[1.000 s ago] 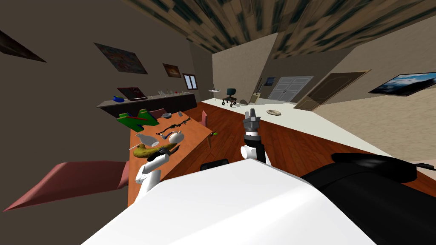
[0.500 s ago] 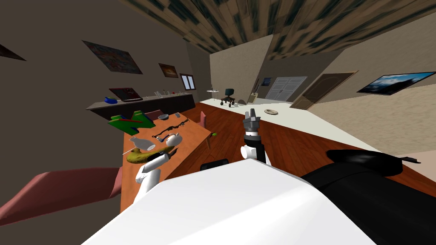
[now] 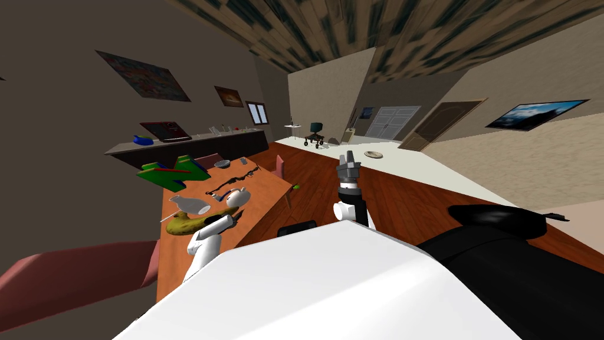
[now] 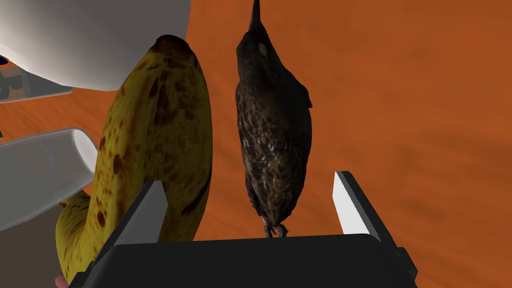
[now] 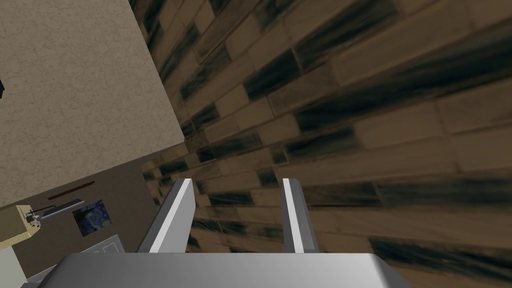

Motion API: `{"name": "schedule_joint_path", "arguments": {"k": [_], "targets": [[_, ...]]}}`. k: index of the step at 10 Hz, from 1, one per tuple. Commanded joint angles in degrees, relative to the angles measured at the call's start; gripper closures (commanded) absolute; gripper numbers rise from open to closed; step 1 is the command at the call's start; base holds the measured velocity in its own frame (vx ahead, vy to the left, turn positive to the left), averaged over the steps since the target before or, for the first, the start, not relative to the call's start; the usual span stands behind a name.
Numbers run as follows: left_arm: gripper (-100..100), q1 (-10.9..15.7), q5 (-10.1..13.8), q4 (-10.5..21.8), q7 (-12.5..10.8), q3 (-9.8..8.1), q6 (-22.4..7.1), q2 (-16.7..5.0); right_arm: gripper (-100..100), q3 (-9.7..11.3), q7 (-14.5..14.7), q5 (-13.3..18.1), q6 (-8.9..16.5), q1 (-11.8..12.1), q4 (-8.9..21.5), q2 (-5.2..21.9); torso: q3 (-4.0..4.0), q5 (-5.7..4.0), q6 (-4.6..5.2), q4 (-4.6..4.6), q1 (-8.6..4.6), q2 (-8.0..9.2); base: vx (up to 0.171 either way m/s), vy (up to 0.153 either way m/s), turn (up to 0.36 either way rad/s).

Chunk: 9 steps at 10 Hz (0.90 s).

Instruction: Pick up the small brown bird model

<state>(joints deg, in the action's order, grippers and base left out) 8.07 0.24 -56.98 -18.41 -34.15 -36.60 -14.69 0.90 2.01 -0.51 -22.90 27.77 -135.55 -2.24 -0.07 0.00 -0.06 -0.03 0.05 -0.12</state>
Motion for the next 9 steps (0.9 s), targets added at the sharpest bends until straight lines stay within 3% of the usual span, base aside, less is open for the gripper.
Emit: {"name": "schedule_joint_path", "arguments": {"k": [1,2,4,5,6,9], "targets": [[0,0.00,0.00,0.00,0.00,0.00,0.00,0.00,0,0.00,0.00,0.00,0.00,0.00,0.00,0.00,0.00,0.00,0.00,0.00,0.00,0.00,0.000,0.000,0.000],[-100,-0.30,0.07,1.24,0.04,0.38,1.77,0.27,0,0.00,0.00,0.00,0.00,0.00,0.00,0.00,0.05,-0.01,0.00,0.02,-0.03,0.08,0.040,0.021,0.036],[-100,-0.68,0.14,2.81,0.07,0.84,3.95,0.62,0,0.00,0.00,0.00,0.00,0.01,0.00,0.00,-0.06,0.02,-0.01,-0.02,0.11,-0.11,0.078,0.050,0.045],[-100,-0.27,-0.11,2.41,-0.08,0.65,3.02,0.48,0,-0.01,0.00,0.00,0.00,0.01,0.00,0.00,-0.08,0.03,0.00,-0.03,0.16,-0.16,0.034,0.024,0.005],[100,-0.29,-0.12,2.43,-0.09,0.68,3.18,0.50,0,0.00,0.00,0.00,0.00,0.00,0.00,0.00,-0.03,0.02,0.00,-0.01,0.07,-0.04,0.000,0.000,0.000],[100,-0.28,-0.11,2.41,-0.11,0.67,3.19,0.49,0,0.00,0.00,0.00,0.00,0.00,0.00,0.00,0.05,0.00,0.02,0.01,-0.02,0.10,0.000,0.000,0.000]]}}
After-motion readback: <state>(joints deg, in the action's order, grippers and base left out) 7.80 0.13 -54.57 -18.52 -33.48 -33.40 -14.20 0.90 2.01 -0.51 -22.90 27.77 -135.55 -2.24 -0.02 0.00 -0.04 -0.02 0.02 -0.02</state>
